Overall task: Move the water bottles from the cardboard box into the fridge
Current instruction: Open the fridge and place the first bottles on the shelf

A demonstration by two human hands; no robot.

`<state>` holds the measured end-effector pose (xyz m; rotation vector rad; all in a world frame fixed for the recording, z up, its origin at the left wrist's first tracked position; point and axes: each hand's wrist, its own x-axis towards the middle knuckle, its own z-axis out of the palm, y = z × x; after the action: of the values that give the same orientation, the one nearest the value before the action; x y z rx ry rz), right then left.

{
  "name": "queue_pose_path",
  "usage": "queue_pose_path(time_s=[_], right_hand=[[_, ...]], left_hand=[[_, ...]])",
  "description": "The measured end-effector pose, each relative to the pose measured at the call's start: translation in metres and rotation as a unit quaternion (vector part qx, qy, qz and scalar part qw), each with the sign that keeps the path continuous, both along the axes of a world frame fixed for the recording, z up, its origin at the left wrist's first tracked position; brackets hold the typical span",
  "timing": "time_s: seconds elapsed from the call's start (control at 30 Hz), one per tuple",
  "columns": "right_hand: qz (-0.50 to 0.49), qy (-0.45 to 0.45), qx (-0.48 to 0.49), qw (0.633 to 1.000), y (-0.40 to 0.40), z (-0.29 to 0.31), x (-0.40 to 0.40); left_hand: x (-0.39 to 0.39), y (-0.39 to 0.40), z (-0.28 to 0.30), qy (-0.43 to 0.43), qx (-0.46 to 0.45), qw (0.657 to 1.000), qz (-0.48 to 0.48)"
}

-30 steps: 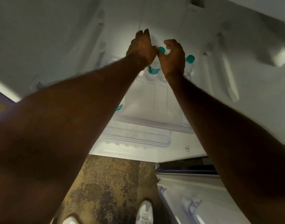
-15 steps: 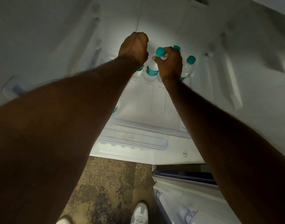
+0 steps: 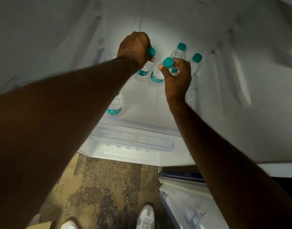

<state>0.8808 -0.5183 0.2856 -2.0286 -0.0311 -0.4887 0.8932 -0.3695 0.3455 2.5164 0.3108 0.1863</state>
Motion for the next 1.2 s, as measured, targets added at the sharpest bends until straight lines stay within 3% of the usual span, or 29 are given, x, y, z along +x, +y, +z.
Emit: queue_pose_path(time_s=[0.43, 0.87, 1.2], right_hand=[[-0.025, 0.066, 0.13, 0.989, -0.049, -0.001, -0.097], [0.182, 0.12, 0.111, 0.97, -0.051, -0.007, -0.107], [0.272, 0.151, 0.068, 0.948, -0.033, 0.0, -0.097]], left_hand=[[-0.09, -0.015, 0.044, 0.022, -0.019, 0.989, -0.145], [-0.129, 0.004, 0.031, 0.081, -0.018, 0.981, -0.178], [-0.132, 0.014, 0.018, 0.105, 0.018, 0.978, -0.179]])
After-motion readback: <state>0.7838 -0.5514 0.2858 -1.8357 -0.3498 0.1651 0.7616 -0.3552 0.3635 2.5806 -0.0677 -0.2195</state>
